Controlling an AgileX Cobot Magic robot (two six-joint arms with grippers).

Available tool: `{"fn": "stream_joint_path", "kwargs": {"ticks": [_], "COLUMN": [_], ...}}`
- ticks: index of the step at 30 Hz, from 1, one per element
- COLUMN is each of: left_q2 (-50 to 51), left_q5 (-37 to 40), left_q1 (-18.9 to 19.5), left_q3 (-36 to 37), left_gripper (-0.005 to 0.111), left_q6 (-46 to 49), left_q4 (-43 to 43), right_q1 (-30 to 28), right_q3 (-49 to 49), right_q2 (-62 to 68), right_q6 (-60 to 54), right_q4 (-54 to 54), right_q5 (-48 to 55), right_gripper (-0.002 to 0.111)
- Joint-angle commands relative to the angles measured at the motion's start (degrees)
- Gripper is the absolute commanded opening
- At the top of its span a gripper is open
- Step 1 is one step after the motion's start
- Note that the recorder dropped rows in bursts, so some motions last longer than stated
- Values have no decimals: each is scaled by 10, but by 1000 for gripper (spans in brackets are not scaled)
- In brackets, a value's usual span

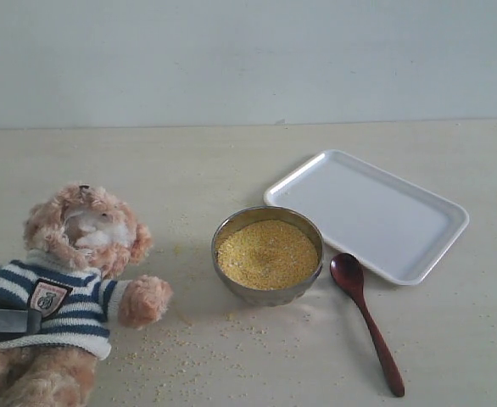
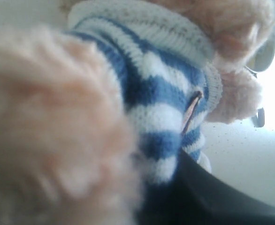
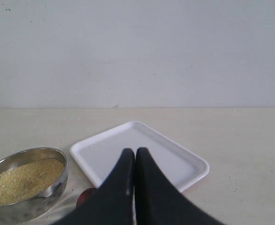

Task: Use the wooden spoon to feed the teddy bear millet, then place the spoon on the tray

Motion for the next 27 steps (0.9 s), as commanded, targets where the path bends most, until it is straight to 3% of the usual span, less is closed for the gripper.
{"fn": "stream_joint_path", "kwargs": {"ticks": [1, 27], "left_q2": [-6, -6], "left_q5": [23, 32], "left_q1": [1, 1], "left_q3": [3, 3], "left_gripper": [5, 5], "left_q6": [-4, -3], "left_q4": [-4, -4], "right_q1": [-2, -2], "right_q3": [-1, -1], "right_q2": [-2, -2], "right_q6": [0, 0], "right_q4": [1, -1], "right_q5": [-7, -19], "right_gripper": [0, 0]}}
